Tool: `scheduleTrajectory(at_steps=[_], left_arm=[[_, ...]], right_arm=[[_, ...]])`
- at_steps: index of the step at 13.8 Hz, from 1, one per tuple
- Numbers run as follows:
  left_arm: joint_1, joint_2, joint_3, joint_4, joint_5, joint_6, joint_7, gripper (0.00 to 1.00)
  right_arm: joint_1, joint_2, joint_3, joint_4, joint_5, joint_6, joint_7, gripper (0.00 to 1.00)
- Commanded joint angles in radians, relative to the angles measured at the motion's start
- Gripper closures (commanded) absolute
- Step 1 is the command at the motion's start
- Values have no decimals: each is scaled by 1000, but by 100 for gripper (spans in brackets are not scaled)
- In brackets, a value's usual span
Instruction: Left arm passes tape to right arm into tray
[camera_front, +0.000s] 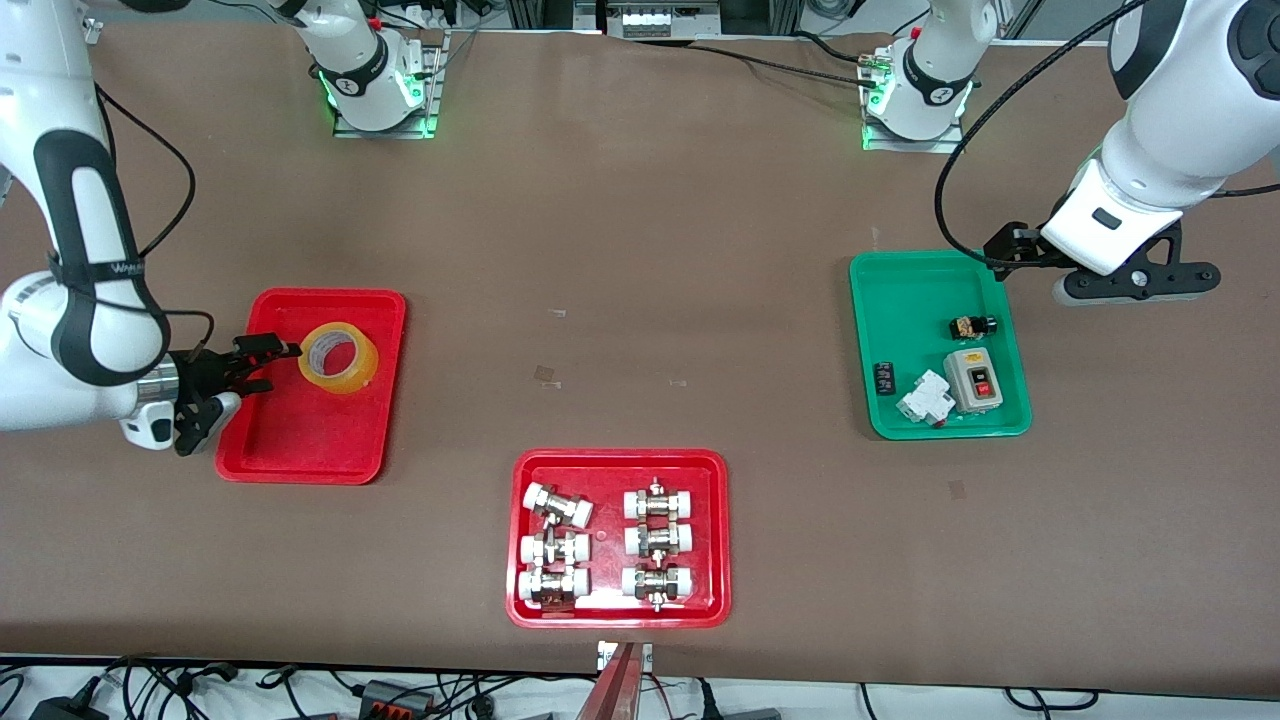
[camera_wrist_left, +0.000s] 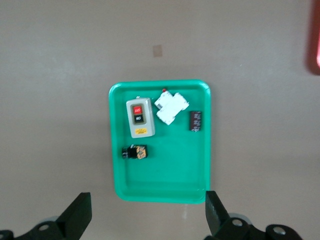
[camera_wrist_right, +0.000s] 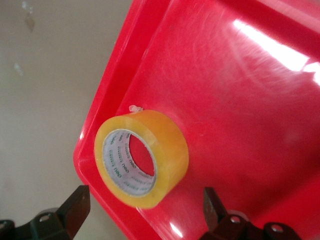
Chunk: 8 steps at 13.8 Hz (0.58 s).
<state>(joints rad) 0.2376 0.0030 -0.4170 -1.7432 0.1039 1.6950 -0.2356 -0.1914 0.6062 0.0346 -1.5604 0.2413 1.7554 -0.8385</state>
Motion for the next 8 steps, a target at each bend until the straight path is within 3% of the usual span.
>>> scheduleTrajectory(at_steps=[1, 4, 8], left_arm=[[19, -23, -8, -13, -55, 38, 27, 0], [14, -15, -8, -12, -86, 66, 27, 0], [17, -14, -8, -12, -87, 55, 9, 0]], right_arm=[[68, -173, -1, -33, -124, -7, 230, 0], [122, -320, 1, -32, -204, -89, 433, 0], [188, -486, 5, -32, -229, -194, 746, 0]])
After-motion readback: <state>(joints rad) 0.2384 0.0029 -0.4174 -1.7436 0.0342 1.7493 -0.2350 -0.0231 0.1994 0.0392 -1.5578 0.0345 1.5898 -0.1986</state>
